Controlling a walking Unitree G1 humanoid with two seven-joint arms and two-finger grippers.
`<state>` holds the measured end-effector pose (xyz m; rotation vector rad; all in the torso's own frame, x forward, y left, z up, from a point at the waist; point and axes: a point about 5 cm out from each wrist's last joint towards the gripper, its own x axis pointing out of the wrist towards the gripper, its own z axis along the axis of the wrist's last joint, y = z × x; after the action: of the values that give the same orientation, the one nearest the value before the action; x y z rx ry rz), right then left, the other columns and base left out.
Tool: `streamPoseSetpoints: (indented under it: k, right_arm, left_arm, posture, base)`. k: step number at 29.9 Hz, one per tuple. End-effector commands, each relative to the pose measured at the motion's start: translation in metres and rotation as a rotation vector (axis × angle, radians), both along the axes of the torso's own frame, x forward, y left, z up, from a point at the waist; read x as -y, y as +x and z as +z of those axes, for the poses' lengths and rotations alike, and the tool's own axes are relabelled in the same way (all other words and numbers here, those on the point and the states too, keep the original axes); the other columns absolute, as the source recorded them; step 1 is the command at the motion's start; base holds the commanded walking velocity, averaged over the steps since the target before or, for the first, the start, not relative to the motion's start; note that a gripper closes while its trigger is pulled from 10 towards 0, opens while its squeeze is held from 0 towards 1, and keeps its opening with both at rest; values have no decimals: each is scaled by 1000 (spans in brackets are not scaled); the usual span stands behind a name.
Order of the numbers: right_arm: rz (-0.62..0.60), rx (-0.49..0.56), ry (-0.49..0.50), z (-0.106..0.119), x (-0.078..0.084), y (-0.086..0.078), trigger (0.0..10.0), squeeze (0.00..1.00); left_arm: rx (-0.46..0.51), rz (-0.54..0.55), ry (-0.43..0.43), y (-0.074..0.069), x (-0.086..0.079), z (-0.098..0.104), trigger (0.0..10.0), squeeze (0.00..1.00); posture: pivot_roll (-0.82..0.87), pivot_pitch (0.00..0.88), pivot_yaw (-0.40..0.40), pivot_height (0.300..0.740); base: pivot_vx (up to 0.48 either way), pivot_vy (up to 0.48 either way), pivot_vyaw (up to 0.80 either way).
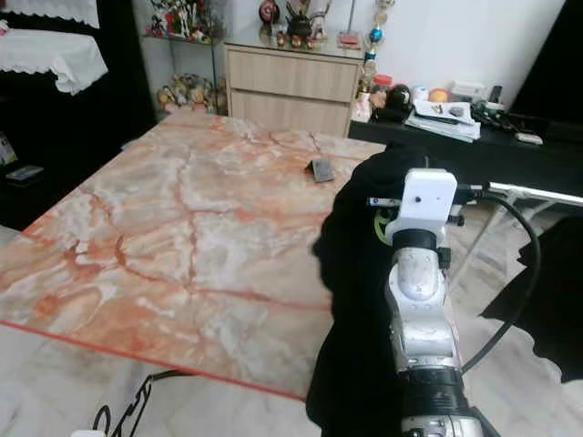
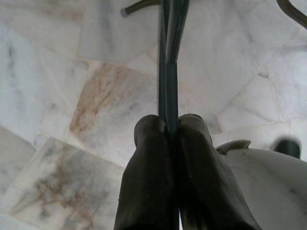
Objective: Hang hanger
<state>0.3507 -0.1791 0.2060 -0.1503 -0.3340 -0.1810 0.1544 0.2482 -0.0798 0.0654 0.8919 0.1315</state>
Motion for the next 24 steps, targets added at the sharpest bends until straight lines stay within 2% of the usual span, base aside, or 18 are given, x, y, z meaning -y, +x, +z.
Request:
streamPoseSetpoints:
  k: [1,5,6,10,15,18,19,20,21,24]
  right_arm:
    - [-12,-64,-4,-12,5,-1,10000,0]
    - [-11,-197,4,-40,3,-9,10000,0]
    - [-11,-197,4,-40,3,-9,10000,0]
    - [2,-361,-8,-73,1,-24,10000,0]
    - [26,-445,11,-90,-2,-39,10000,0]
    - [18,-458,13,-92,-1,-43,10000,0]
    - [10,-460,19,-93,0,-45,10000,71]
    - [-11,-464,28,-92,3,-49,10000,827]
    - [-20,-465,28,-92,4,-50,10000,961]
    - [-47,-459,46,-90,7,-55,10000,1000]
  left_arm:
    - [-26,-2,-26,-4,6,-4,10000,0]
    - [-29,-2,-24,-6,7,-5,10000,0]
    - [-29,-2,-24,-6,7,-5,10000,0]
    - [-41,3,-23,-11,6,-7,10000,0]
    - [-57,5,-25,-15,6,-8,10000,0]
    - [-62,6,-26,-16,7,-9,10000,0]
    - [-65,5,-25,-17,7,-9,10000,0]
    - [-70,7,-25,-18,7,-10,10000,0]
    - [-72,7,-25,-19,8,-10,10000,0]
    - [-78,8,-26,-20,8,-11,10000,0]
  posture:
    - [104,0,-28,740]
    - [104,0,-32,740]
    - [104,0,-32,740]
    - [99,6,-35,740]
    - [99,10,-38,740]
    - [98,11,-40,740]
    - [98,11,-40,740]
    - [99,12,-41,740]
    - [99,12,-41,740]
    - [98,12,-42,740]
  base:
    - [0,0,0]
    - [0,0,0]
    - [0,0,0]
    - [0,0,0]
    - [0,0,0]
    - [0,0,0]
    - [0,0,0]
    - [0,0,0]
    - [0,0,0]
    - [0,0,0]
